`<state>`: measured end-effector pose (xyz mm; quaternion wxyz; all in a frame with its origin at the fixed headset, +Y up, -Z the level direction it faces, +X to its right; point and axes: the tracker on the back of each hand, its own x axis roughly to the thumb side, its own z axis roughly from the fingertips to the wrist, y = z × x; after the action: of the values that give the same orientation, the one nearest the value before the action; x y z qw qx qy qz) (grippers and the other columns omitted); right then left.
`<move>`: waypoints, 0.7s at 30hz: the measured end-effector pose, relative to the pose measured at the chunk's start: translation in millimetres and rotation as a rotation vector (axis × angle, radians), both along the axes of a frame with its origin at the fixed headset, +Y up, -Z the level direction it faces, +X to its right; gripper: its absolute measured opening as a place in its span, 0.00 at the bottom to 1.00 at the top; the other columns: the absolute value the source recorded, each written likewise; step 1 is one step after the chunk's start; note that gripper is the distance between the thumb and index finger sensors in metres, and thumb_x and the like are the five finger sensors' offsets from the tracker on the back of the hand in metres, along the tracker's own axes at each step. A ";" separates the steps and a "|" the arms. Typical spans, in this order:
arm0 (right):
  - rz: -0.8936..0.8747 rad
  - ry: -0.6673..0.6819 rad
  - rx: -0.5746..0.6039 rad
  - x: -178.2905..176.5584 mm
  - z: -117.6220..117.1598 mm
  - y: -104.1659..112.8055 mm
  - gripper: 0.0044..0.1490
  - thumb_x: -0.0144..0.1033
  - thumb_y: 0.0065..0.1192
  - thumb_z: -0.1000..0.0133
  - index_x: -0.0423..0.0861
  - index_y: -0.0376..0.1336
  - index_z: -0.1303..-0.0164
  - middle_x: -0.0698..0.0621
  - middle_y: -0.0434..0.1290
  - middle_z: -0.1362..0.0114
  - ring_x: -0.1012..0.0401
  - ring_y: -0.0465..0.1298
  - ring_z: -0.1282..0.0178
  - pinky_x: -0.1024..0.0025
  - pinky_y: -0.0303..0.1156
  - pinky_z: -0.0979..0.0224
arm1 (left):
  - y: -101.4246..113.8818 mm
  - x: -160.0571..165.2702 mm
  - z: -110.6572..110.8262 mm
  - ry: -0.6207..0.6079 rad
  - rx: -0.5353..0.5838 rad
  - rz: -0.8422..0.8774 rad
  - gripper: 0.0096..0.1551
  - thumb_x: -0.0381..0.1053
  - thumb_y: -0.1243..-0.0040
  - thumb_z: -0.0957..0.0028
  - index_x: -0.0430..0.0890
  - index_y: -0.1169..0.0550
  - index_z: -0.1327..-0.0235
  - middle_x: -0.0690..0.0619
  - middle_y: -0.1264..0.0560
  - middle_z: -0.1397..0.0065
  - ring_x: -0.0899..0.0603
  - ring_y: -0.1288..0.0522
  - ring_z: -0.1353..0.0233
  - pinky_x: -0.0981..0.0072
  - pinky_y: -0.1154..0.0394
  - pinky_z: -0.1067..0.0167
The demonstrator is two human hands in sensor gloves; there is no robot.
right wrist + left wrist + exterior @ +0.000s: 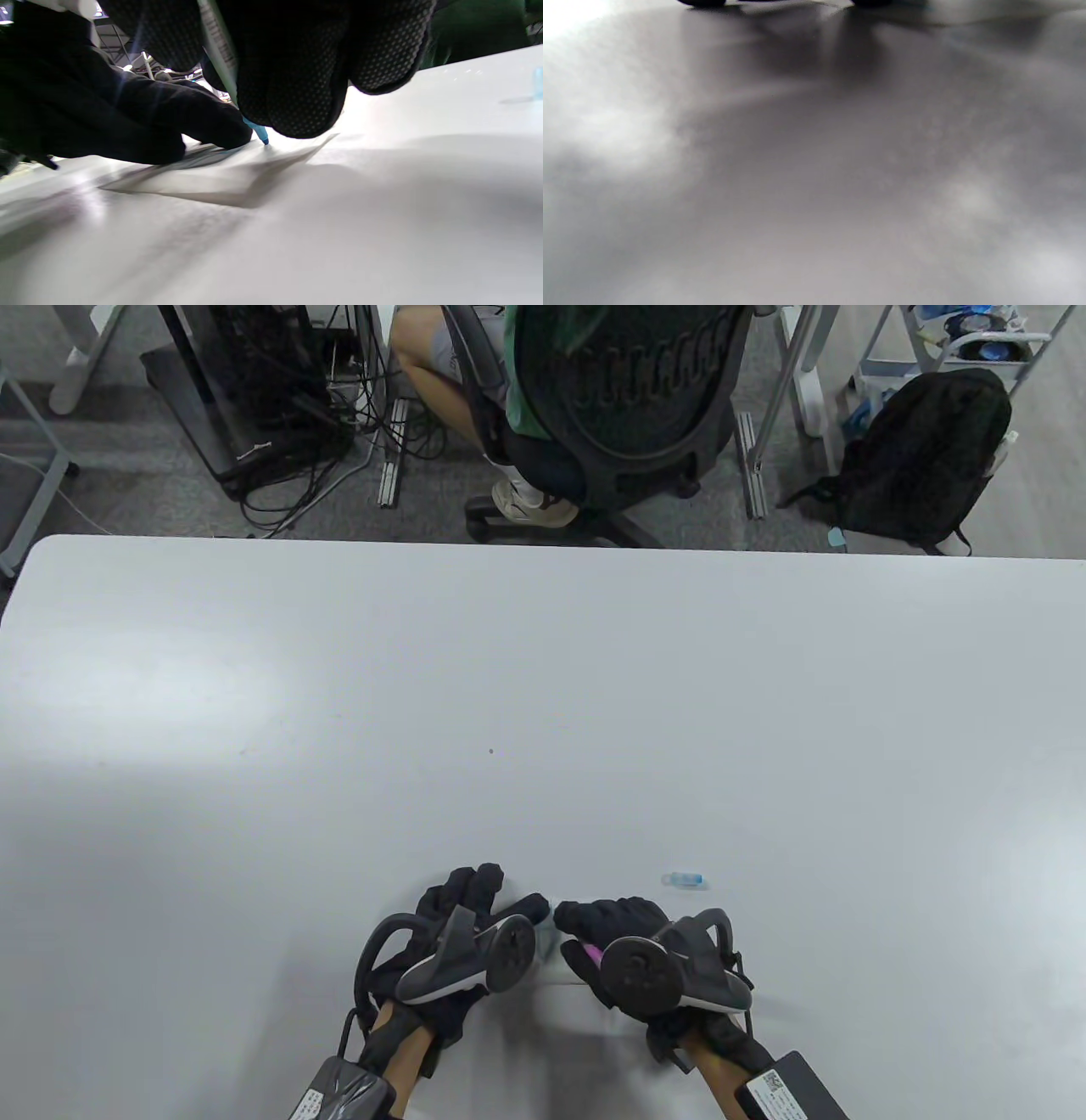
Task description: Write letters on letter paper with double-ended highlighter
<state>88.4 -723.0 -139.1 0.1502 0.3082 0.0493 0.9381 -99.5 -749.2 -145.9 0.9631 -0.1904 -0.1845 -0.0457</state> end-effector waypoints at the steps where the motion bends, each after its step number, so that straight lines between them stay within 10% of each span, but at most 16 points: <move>1: -0.016 0.011 -0.026 1.3 0.3 0.5 0.31 0.48 0.55 0.40 0.45 0.65 0.30 0.39 0.78 0.36 0.49 0.82 0.43 0.41 0.72 0.30 | -0.1 -0.1 -0.1 0.000 0.000 0.000 0.30 0.49 0.59 0.31 0.71 0.50 0.20 0.43 0.57 0.11 0.34 0.53 0.13 0.36 0.45 0.19; 21: -0.130 -0.044 -0.025 23.8 7.7 13.7 0.30 0.47 0.55 0.40 0.43 0.67 0.33 0.37 0.80 0.41 0.49 0.82 0.48 0.40 0.73 0.33 | 0.7 1.1 -0.4 0.005 0.023 -0.013 0.30 0.49 0.58 0.31 0.71 0.48 0.21 0.44 0.55 0.11 0.34 0.50 0.14 0.38 0.42 0.19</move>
<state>112.3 -709.3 -131.4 0.2157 0.2881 0.0376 0.9322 -98.4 -748.5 -146.4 0.9653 -0.1807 -0.1805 -0.0538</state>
